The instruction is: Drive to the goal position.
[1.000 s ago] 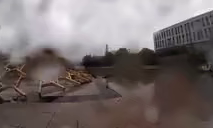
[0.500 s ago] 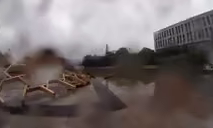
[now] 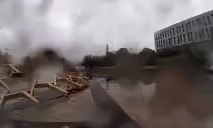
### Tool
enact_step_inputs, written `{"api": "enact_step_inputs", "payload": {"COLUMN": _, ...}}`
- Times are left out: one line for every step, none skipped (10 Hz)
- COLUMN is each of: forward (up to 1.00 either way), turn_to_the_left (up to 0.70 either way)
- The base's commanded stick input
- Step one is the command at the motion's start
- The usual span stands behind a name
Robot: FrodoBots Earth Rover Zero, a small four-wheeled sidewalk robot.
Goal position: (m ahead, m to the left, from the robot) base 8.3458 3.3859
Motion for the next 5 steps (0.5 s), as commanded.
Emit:
{"api": "enact_step_inputs", "payload": {"forward": 1.00, "turn_to_the_left": 0.00}}
{"api": "enact_step_inputs", "payload": {"forward": 1.00, "turn_to_the_left": 0.00}}
{"api": "enact_step_inputs", "payload": {"forward": 1.00, "turn_to_the_left": 0.00}}
{"api": "enact_step_inputs", "payload": {"forward": 1.00, "turn_to_the_left": 0.00}}
{"api": "enact_step_inputs", "payload": {"forward": 1.00, "turn_to_the_left": 0.00}}
